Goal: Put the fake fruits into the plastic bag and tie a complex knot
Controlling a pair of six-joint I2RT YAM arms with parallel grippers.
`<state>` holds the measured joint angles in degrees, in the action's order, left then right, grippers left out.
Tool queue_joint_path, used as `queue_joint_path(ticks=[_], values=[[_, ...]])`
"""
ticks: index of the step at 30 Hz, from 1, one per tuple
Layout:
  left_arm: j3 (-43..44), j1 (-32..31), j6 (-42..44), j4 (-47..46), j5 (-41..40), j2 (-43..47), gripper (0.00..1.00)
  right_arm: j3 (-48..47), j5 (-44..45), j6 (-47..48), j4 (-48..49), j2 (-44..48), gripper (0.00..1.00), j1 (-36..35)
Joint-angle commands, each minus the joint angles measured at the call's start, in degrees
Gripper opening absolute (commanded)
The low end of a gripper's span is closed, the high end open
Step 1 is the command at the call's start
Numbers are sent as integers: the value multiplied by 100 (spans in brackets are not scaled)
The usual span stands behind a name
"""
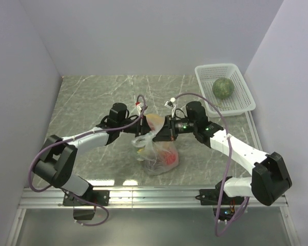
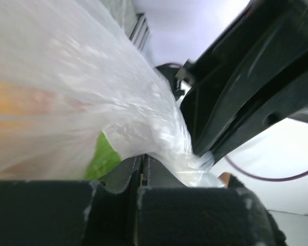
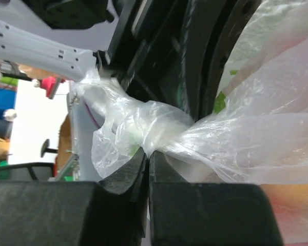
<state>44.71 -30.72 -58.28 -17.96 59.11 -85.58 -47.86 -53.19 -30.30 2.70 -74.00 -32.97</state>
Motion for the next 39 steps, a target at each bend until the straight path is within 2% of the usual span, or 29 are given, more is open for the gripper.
queue_joint_path(ticks=[1,5,6,10,12,15,17,20,23,31,36,39], values=[[56,-22,-992,-1632,-329,-64,0,180,-131,621,-226,430,0,-236],[-49,5,-1220,-1904,-383,-161,0,84,36,877,-480,413,0,-376],[-120,13,-1369,-2383,-365,-195,0,5,63,921,-533,369,0,-394],[-322,110,-2019,-3010,-234,-178,0,-154,19,1219,-937,105,0,-429],[-331,180,-1942,-2828,-33,-47,0,-250,63,1369,-1236,26,0,-368],[-261,356,-1285,-1803,249,364,0,-277,-129,1352,-1307,78,0,-10],[-69,409,-293,-524,346,577,0,-277,-227,1282,-1316,96,0,176],[108,409,694,657,513,867,0,-356,-288,1325,-1342,140,0,300],[152,392,1012,1004,628,868,0,-277,-332,1098,-993,193,0,300],[144,75,617,566,663,543,0,-321,-499,737,-631,140,0,247],[-155,66,-515,-935,444,271,0,-233,-421,868,-718,245,0,142],[-278,101,-1664,-2305,233,139,0,-75,-368,903,-744,316,0,81]])
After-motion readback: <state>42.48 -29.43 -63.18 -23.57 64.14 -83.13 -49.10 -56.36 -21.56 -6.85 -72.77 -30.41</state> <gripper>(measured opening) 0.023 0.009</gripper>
